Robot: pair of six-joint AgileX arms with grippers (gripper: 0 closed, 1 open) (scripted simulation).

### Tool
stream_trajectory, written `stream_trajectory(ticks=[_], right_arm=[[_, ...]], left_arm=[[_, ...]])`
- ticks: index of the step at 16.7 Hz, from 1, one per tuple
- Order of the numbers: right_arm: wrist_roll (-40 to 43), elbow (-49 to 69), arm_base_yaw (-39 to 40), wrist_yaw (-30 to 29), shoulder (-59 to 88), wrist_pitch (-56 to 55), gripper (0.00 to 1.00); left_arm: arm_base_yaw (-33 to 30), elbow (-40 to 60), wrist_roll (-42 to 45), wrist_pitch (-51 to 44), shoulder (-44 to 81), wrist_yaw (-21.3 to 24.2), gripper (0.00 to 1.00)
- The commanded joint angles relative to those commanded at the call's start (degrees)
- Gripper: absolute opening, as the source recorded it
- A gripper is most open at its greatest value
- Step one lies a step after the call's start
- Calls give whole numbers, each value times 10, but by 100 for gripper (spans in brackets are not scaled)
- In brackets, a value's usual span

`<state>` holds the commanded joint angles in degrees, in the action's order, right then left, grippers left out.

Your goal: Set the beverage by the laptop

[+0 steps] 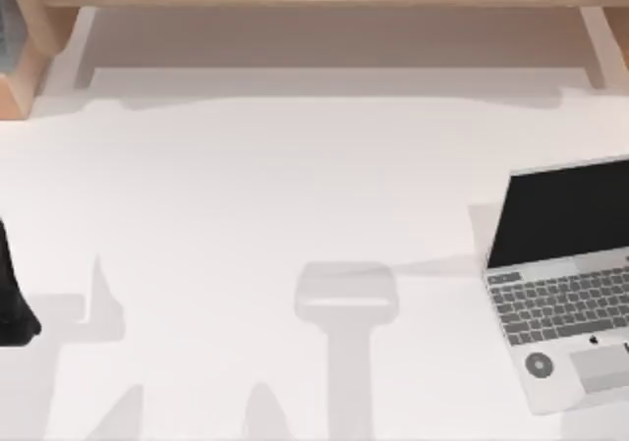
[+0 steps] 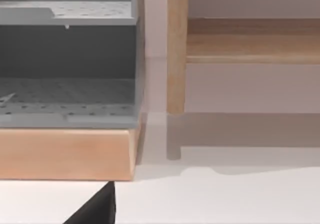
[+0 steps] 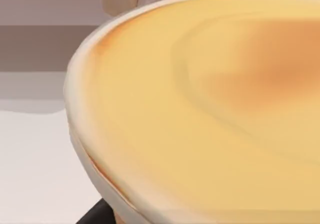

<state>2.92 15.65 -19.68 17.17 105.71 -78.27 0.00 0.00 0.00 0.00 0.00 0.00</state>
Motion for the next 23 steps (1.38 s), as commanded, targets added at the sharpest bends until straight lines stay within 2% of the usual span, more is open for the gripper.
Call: stream_trajectory(ticks=[6, 13, 23], right_arm=[[-43, 65, -21, 36, -4, 30, 0], [0, 3, 1, -1, -44, 42, 0], [3, 16, -15, 1, -83, 35, 0]], left_arm=[[0, 0, 0, 0, 0, 0, 100], [0, 0, 0, 0, 0, 0, 100], [0, 0, 0, 0, 0, 0, 100]])
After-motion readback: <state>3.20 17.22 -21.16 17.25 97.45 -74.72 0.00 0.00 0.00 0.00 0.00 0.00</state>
